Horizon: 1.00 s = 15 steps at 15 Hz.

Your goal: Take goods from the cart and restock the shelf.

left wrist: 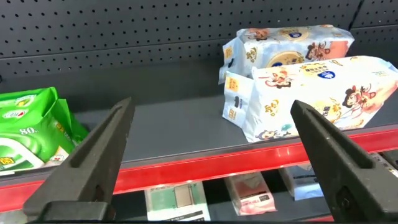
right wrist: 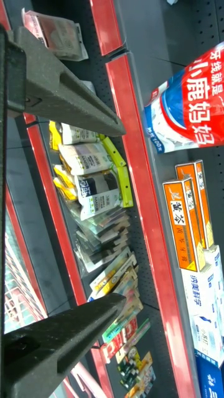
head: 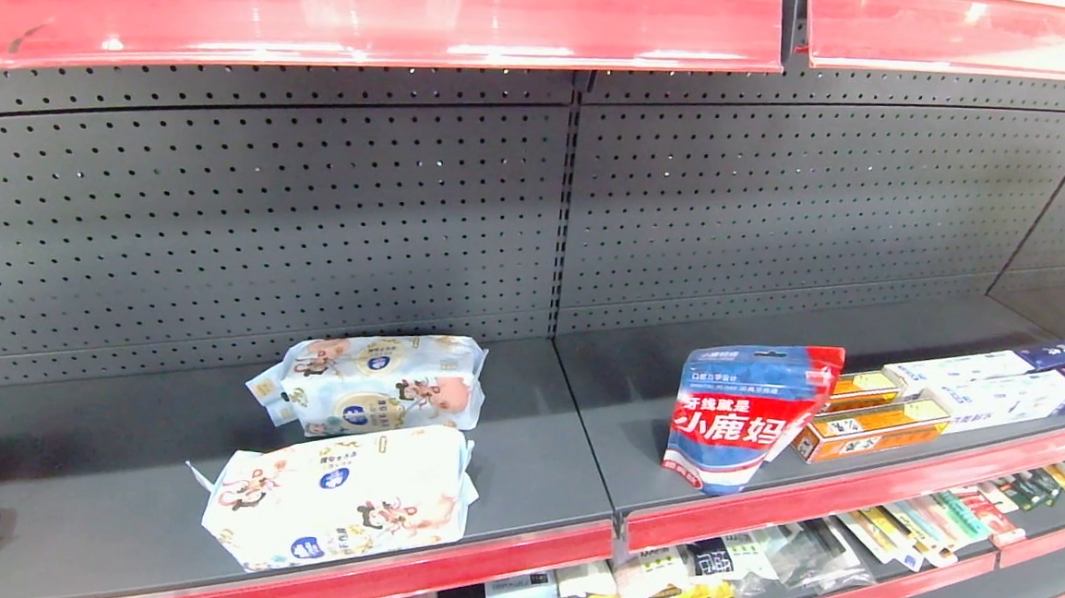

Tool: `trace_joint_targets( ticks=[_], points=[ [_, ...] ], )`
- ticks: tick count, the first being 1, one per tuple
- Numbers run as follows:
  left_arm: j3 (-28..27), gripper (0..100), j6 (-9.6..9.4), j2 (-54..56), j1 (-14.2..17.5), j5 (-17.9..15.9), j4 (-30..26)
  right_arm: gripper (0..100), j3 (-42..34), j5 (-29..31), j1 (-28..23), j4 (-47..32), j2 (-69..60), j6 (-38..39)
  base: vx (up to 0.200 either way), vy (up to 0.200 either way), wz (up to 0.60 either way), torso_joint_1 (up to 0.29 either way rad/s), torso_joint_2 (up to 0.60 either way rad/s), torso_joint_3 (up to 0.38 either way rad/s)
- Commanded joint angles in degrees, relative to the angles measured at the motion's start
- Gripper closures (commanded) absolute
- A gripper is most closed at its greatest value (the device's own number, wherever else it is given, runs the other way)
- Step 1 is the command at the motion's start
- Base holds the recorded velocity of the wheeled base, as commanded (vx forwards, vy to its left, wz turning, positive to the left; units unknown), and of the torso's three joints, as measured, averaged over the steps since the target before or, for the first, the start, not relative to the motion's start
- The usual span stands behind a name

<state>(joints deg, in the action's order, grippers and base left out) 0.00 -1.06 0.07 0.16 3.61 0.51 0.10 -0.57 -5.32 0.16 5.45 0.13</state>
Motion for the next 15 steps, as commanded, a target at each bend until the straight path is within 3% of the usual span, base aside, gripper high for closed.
trace_joint_targets(
  ticks=[1, 13, 15],
  points=[
    [0.0, 0, 0.01, -0.07, 0.02, 0.0, 0.02, 0, -0.01, -0.04, 0.04, 0.02, 0.09, -0.13, 0.0, 0.0, 0.0, 0.0, 0.0, 0.0],
    [0.0, 0, 0.01, -0.07, 0.02, 0.0, 0.02, 0, -0.01, -0.04, 0.13, 0.02, 0.18, -0.22, 0.0, 0.0, 0.0, 0.0, 0.0, 0.0],
    [0.0, 0, -0.17, -0.07, 0.02, -0.18, 0.02, 0, -0.01, -0.04, 1.01, 0.02, 0.26, -0.22, 0.0, 0.0, 0.6, 0.005, 0.0, 0.0]
  ],
)
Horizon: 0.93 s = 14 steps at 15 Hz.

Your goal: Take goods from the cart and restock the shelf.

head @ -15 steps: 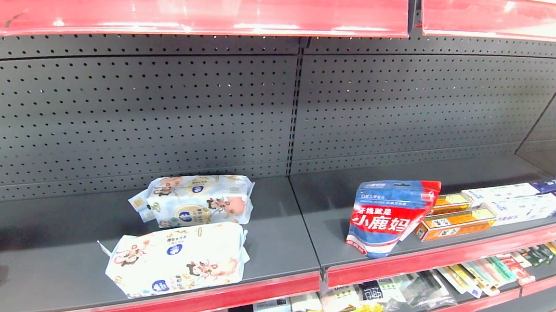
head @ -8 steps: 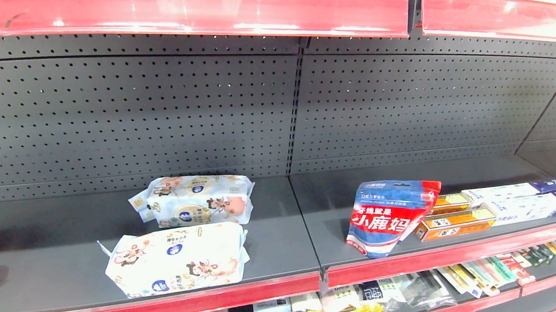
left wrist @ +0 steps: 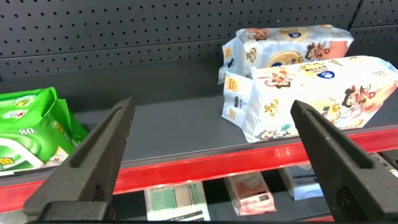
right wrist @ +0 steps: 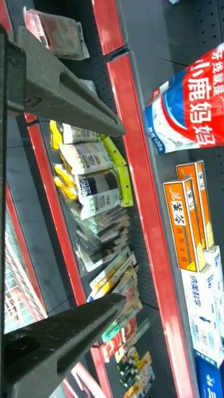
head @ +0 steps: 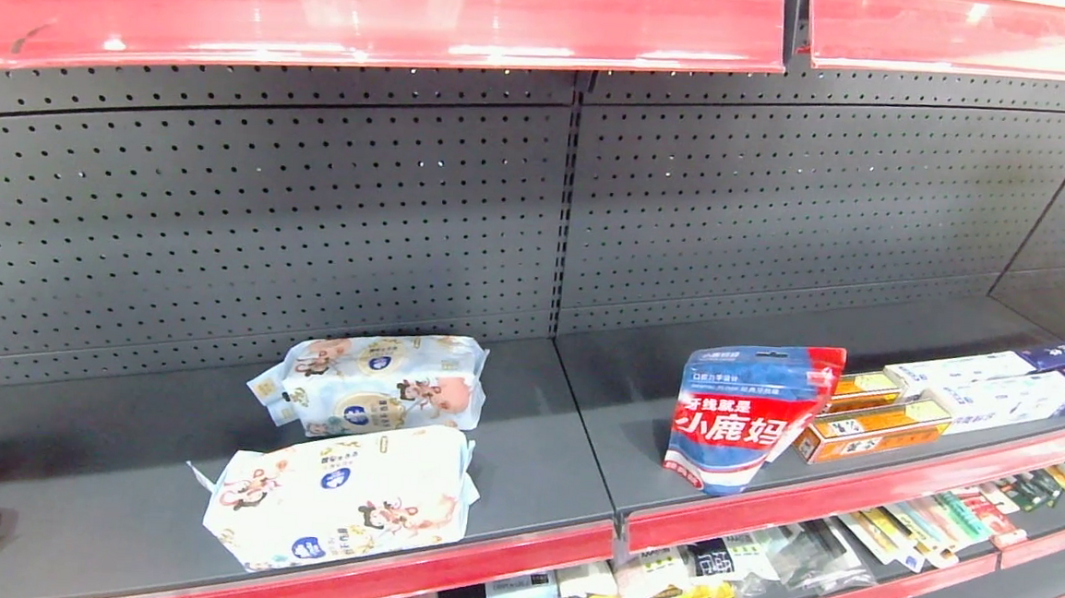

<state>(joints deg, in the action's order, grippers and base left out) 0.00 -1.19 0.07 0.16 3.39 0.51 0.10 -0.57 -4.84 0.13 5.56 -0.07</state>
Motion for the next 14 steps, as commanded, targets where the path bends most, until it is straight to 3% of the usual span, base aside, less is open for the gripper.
trace_joint_targets(
  ticks=[1, 2, 3, 7, 14],
  points=[
    [0.0, 0, -0.04, -0.07, 0.02, 0.04, 0.02, 0, -0.01, -0.04, 2.91, 0.04, -0.37, 0.07, 0.0, 0.0, 0.6, -0.002, 0.0, 0.002],
    [0.0, 0, -0.04, -0.07, 0.02, 0.04, 0.02, 0, -0.01, -0.04, 3.08, 0.04, -0.37, -0.01, 0.0, 0.0, 0.6, 0.002, 0.0, 0.002],
    [0.0, 0, 0.05, -0.07, 0.02, 0.04, 0.02, 0, -0.01, -0.04, 6.95, 0.04, -1.52, 0.07, 0.0, 0.0, 0.6, 0.012, 0.0, -0.002],
    [0.0, 0, 0.23, -0.07, 0.02, 0.04, 0.02, 0, -0.01, -0.04, 6.86, 0.04, -1.69, 0.07, 0.0, 0.0, 0.6, 0.0, 0.0, 0.005],
    [0.0, 0, 0.05, -0.07, 0.02, 0.04, 0.02, 0, -0.01, -0.04, 6.77, 0.04, -1.78, 0.25, 0.0, 0.0, 0.0, 0.0, 0.0, 0.0]
  ],
)
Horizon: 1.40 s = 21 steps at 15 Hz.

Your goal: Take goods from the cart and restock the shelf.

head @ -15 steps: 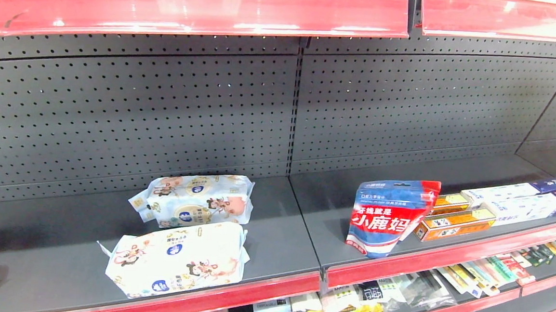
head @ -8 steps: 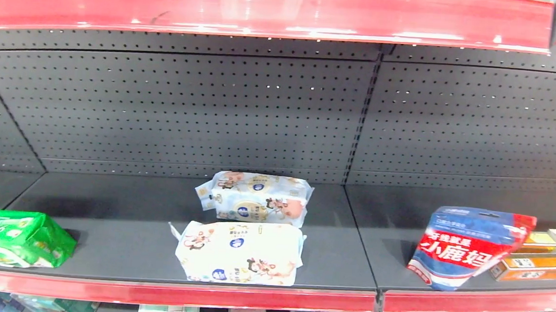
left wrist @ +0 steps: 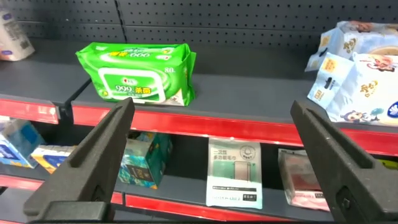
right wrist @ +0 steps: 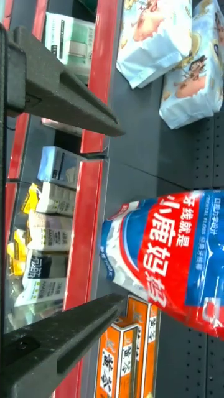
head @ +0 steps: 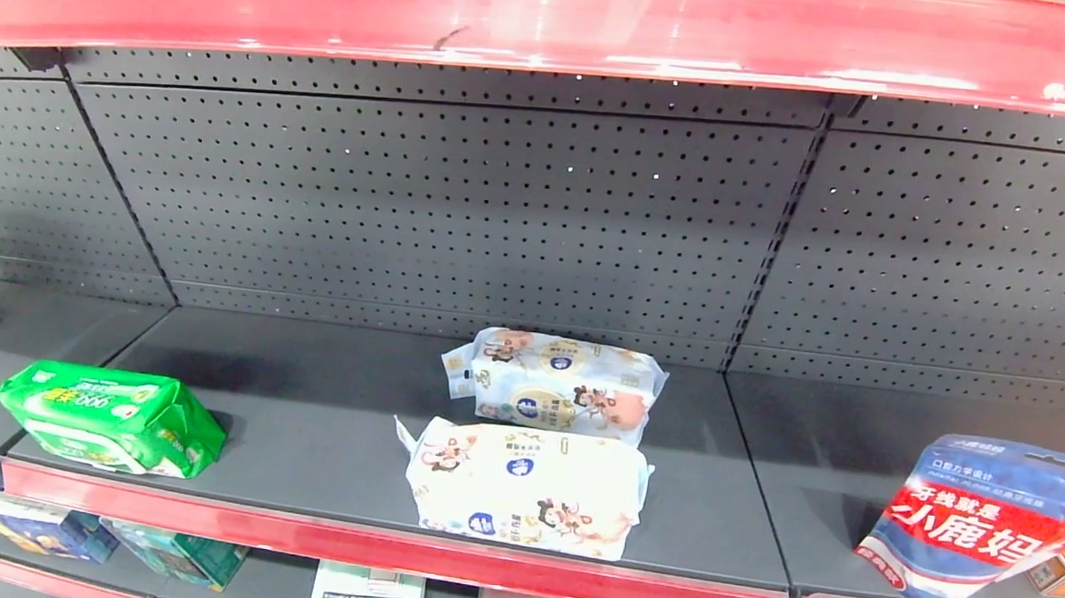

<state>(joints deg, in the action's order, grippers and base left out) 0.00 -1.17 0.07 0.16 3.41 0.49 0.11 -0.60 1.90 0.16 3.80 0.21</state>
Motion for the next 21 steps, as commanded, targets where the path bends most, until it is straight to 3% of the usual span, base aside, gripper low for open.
trace_joint_targets(
  ticks=[1, 5, 11, 21],
  points=[
    [0.0, 0, -0.06, -0.07, 0.02, 0.01, 0.04, 0, -0.02, -0.02, 0.03, 0.02, -0.02, -0.03, 0.0, 0.0, 0.0, 0.0, 0.0, 0.0],
    [0.0, 0, -0.06, -0.07, 0.02, 0.01, 0.04, 0, -0.02, -0.02, -0.06, 0.02, -0.2, -0.03, 0.0, 0.0, 0.0, 0.0, 0.0, 0.0],
    [0.0, 0, 0.03, -0.07, 0.02, 0.1, 0.04, 0, -0.02, -0.02, -1.2, 0.02, -2.22, -0.03, -0.2, 0.0, 0.0, -0.002, 0.01, 0.002],
    [0.0, 0, 0.12, -0.07, 0.02, 0.1, 0.04, 0, -0.02, -0.02, -1.81, 0.02, -3.8, -0.3, 0.0, 0.0, 0.0, 0.0, 0.0, 0.0]
  ],
)
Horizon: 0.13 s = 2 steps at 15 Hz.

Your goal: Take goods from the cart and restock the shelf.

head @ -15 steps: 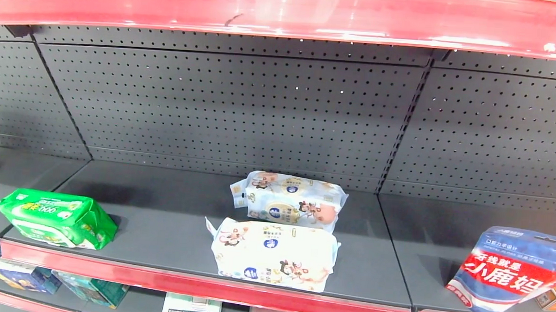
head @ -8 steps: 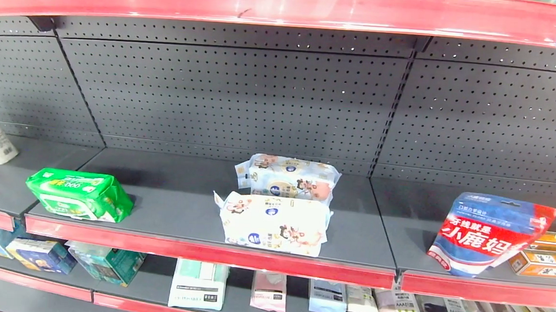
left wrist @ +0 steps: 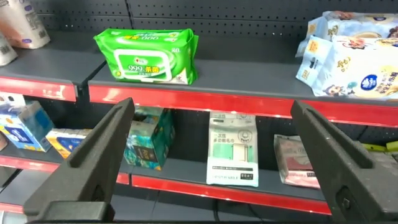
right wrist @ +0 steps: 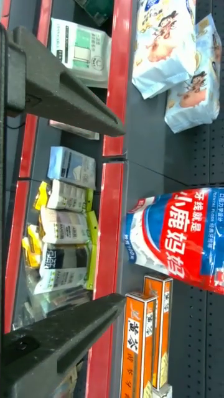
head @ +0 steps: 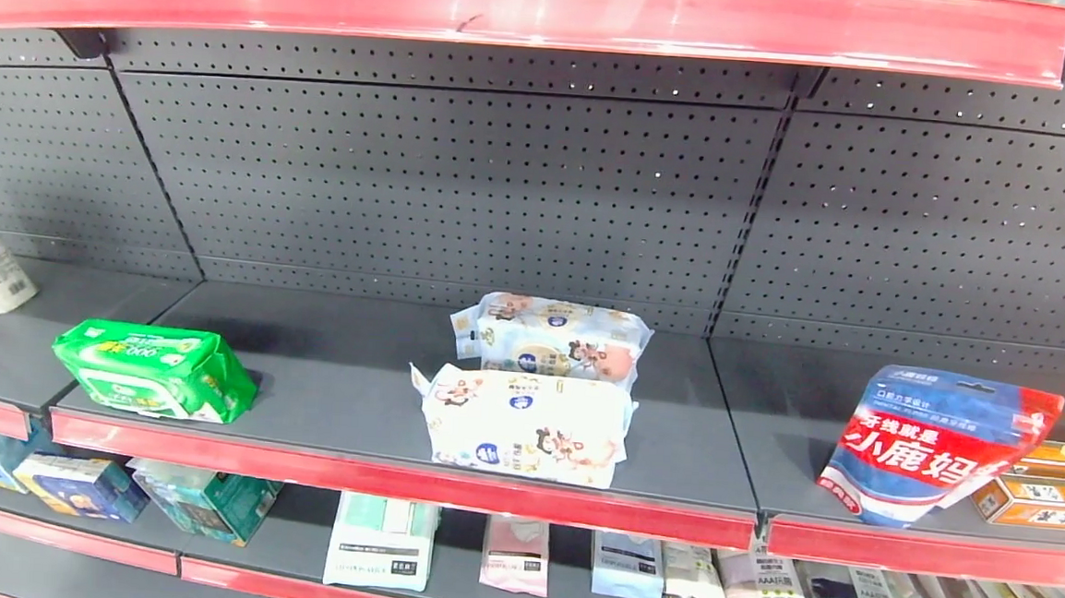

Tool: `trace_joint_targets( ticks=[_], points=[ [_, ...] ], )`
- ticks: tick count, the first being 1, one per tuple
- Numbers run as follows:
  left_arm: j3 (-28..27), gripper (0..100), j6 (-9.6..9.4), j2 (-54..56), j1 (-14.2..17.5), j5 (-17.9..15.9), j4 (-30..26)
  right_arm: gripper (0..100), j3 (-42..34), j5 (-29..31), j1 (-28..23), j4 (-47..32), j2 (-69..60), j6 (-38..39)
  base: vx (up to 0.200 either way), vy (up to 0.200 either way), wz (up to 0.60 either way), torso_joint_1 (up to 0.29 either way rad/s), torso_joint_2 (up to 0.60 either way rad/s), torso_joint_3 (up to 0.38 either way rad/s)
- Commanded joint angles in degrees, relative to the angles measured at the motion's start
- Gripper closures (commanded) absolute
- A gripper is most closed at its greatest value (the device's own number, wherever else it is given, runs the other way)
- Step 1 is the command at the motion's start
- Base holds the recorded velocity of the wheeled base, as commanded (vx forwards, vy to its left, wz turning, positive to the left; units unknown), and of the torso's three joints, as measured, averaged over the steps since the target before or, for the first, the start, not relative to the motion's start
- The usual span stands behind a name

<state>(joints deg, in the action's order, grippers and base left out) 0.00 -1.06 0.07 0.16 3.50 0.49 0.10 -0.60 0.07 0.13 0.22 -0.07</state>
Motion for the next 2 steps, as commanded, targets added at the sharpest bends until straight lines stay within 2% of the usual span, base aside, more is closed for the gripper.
trace_joint_targets(
  ticks=[1, 2],
  points=[
    [0.0, 0, 0.01, -0.07, 0.02, 0.02, 0.04, 0, -0.01, -0.02, 0.01, 0.04, -0.22, 0.07, 0.0, 0.0, 0.0, 0.0, 0.0, 0.0],
    [0.0, 0, 0.01, -0.07, 0.02, 0.02, 0.04, 0, -0.01, 0.07, 0.01, 0.04, -0.22, 0.16, 0.0, 0.0, 0.0, 0.0, 0.0, 0.0]
  ],
)
